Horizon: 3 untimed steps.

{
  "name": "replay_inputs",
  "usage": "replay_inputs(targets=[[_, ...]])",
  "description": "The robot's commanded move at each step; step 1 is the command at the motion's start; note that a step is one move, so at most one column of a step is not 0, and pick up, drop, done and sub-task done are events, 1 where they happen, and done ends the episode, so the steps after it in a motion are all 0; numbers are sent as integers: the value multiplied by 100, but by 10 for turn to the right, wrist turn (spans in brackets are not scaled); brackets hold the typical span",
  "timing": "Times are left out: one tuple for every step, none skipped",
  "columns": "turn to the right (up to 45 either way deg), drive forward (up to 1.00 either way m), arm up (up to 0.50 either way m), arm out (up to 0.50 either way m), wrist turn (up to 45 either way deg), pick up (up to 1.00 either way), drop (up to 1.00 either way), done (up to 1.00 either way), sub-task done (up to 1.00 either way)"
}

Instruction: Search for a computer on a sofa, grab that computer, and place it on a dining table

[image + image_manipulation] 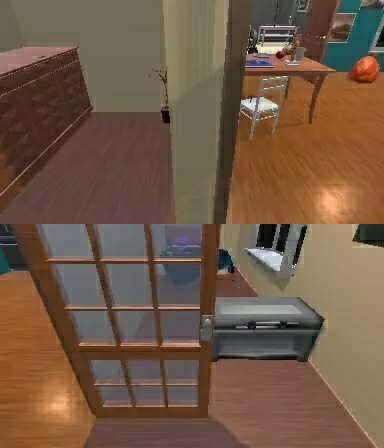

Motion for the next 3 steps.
replay_inputs(targets=[[450,0,0,0,0,0,0,0,0],[60,0,0,0,0,0,0,0,0],[0,75,0,0,0,0,0,0,0]])
